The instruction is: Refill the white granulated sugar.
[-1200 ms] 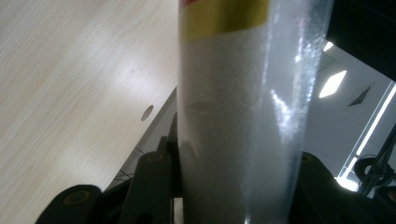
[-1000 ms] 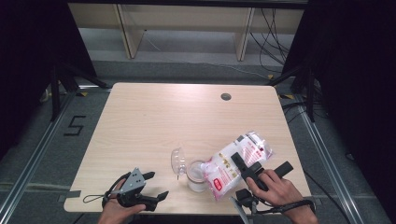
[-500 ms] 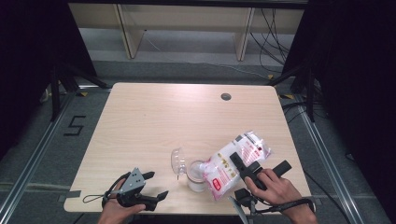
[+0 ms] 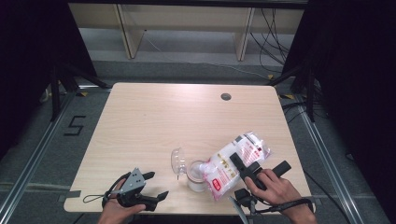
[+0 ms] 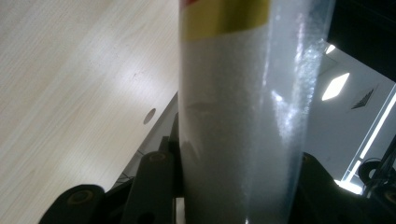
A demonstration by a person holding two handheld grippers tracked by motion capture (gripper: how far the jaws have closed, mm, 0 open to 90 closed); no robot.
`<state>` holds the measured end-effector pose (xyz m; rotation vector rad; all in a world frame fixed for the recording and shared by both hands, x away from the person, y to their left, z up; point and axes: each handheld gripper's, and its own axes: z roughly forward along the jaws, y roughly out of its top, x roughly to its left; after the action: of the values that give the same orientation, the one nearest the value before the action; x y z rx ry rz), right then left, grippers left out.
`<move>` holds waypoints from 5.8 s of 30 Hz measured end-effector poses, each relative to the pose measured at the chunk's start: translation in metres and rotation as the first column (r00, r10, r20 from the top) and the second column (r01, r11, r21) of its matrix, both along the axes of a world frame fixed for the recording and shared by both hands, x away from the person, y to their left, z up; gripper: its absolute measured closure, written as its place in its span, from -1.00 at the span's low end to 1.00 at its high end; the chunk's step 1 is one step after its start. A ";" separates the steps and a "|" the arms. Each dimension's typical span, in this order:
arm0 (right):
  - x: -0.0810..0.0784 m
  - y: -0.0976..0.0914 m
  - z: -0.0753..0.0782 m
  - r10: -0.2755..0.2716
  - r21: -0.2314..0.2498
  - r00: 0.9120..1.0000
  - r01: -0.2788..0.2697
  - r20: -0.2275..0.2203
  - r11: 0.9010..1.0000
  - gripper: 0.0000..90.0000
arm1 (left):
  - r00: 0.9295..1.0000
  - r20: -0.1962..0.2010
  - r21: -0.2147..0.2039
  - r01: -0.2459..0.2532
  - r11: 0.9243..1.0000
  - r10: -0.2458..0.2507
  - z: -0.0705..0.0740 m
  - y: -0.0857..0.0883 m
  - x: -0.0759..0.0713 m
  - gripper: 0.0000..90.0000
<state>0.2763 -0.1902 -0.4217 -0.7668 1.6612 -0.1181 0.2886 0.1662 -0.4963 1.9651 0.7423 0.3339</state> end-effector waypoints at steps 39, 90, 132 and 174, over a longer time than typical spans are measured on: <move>-0.002 -0.002 0.002 -0.002 0.013 1.000 0.002 -0.001 1.000 0.55 | 1.000 -0.012 -0.014 -0.017 1.000 0.017 0.001 0.000 -0.001 -0.65; -0.002 -0.002 0.001 0.005 0.017 1.000 -0.005 -0.003 1.000 0.56 | 1.000 -0.014 -0.013 -0.011 1.000 0.011 0.000 0.000 -0.001 -0.65; -0.003 -0.001 0.001 0.006 -0.009 1.000 -0.006 -0.002 1.000 0.60 | 1.000 -0.012 -0.033 -0.022 0.999 0.022 0.001 -0.001 -0.002 -0.65; -0.002 -0.005 0.003 0.001 0.008 1.000 -0.001 -0.007 1.000 0.62 | 1.000 0.013 -0.006 -0.003 1.000 0.003 0.002 0.001 0.000 -0.65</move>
<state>0.2740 -0.1950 -0.4184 -0.7628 1.6674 -0.1081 0.2883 0.1674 -0.4946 1.9552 0.7371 0.3457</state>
